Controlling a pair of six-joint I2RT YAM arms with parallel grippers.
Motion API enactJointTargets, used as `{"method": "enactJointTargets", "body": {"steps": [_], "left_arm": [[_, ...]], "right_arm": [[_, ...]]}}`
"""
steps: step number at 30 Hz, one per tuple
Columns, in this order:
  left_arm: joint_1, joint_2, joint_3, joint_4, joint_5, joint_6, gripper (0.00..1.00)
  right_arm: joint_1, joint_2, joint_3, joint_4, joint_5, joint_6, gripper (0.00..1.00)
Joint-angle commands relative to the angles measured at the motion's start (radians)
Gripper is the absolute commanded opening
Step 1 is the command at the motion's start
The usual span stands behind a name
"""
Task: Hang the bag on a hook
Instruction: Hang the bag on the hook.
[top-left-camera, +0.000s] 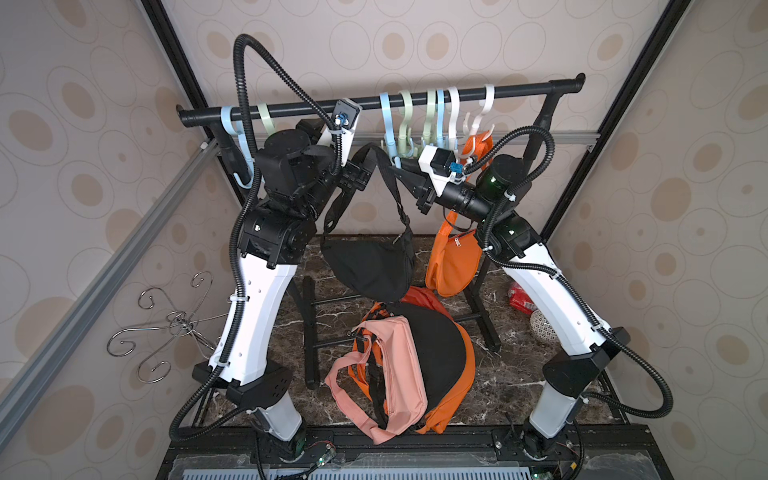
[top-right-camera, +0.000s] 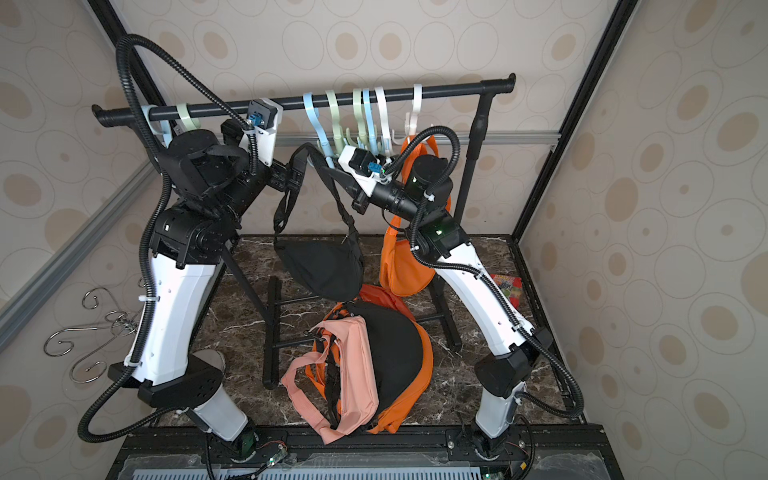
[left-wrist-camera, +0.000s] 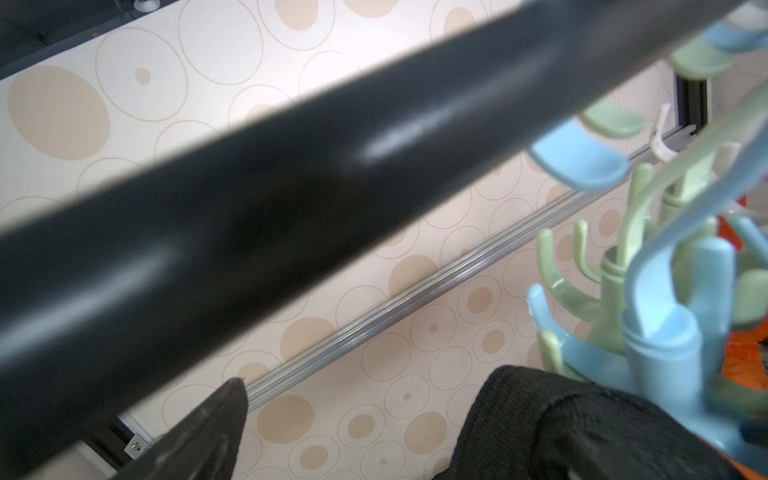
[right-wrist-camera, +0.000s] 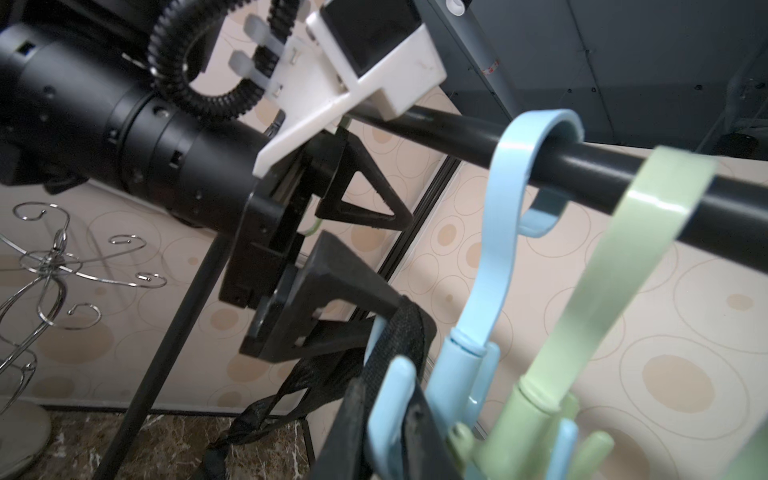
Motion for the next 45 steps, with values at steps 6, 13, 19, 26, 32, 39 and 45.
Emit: {"method": "enactJointTargets", "body": {"steps": [6,13,19,26,32,39,45], "left_arm": [[0.021,-0.023,0.016,-0.042,0.078,-0.041,1.0],[0.03,-0.015,0.019,-0.051,0.097,-0.05,1.0],[0.034,-0.025,0.013,-0.055,0.122,-0.06,1.0],[0.038,-0.036,0.005,-0.067,0.152,-0.07,1.0],[0.049,-0.067,-0.019,-0.077,0.195,-0.088,1.0],[0.104,-0.089,-0.027,-0.093,0.308,-0.15,1.0],[0.15,-0.083,-0.042,-0.095,0.378,-0.191,1.0]], "right_arm": [[-0.004,0.006,-0.003,-0.062,-0.047,0.035,0.26],[-0.004,0.043,0.04,-0.04,-0.071,0.094,0.28],[-0.003,0.08,0.08,-0.034,-0.091,0.145,0.35],[0.0,0.101,0.094,0.006,-0.043,0.187,0.05],[-0.002,0.102,0.101,0.019,0.025,0.229,0.0],[-0.037,0.113,0.116,0.068,-0.025,0.327,0.0],[-0.079,0.125,0.115,0.174,-0.119,0.466,0.0]]}}
